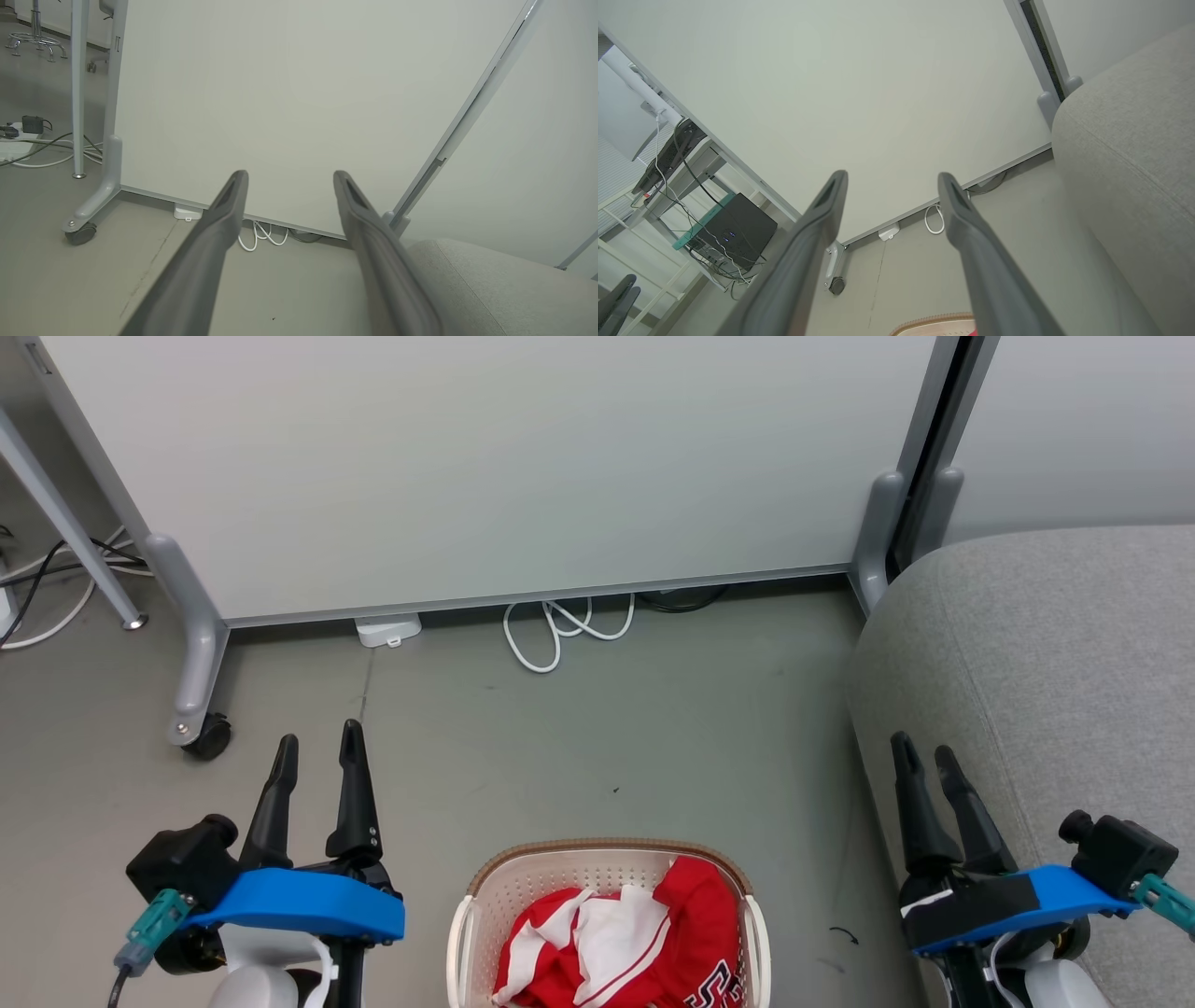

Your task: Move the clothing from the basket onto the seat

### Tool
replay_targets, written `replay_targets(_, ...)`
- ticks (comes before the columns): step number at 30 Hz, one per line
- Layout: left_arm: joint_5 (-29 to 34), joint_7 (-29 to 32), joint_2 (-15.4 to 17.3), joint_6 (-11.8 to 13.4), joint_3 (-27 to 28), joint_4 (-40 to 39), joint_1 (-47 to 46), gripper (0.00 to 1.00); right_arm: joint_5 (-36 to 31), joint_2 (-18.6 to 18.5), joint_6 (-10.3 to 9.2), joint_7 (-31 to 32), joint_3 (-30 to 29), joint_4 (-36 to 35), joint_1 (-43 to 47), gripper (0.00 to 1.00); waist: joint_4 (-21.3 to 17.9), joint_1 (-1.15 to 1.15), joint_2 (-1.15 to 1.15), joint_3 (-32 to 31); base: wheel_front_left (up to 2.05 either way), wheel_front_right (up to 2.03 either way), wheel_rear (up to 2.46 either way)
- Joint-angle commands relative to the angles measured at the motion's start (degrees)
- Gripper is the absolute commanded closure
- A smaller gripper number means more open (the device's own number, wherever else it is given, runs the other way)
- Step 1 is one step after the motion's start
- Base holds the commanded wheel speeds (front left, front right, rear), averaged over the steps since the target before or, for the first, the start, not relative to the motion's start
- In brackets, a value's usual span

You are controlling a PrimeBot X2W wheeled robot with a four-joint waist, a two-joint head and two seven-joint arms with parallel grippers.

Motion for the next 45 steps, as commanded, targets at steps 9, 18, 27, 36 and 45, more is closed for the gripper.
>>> replay_targets(9, 6.2, -1.7, 1.0, 1.2, -1.8, -0.6, -1.7, 0.00, -6.3, -0.4, 0.11, -1.6, 0.8, -0.2, -1.6, 0.00, 0.3, 0.00, 0.00, 0.2, 0.00, 0.00, 0.00)
replay_targets(18, 10.9, -2.8, 1.2, 1.8, -3.0, -0.8, -2.1, 0.00, -11.4, -0.4, 0.12, -2.9, 0.5, 0.4, -1.7, 0.00, 0.7, 0.00, 0.00, 0.7, 0.00, 0.00, 0.00)
replay_targets(27, 15.5, -4.0, 1.5, 2.3, -4.1, -1.0, -2.2, 0.00, -15.9, -0.4, 0.13, -4.0, 0.8, 0.7, -1.9, 0.00, 1.1, 0.00, 0.00, 1.0, 0.00, 0.00, 0.00)
replay_targets(36, 19.8, -5.1, 1.7, 2.7, -5.0, -1.3, -2.5, 0.00, -20.1, -0.4, 0.15, -5.1, 1.1, 0.9, -2.2, 0.00, 1.4, 0.00, 0.00, 1.4, 0.00, 0.00, 0.00)
replay_targets(45, 23.9, -6.0, 1.9, 3.0, -5.9, -1.4, -2.5, 0.00, -23.8, -0.4, 0.15, -6.0, 1.5, 1.1, -2.5, 0.00, 1.7, 0.00, 0.00, 1.6, 0.00, 0.00, 0.00)
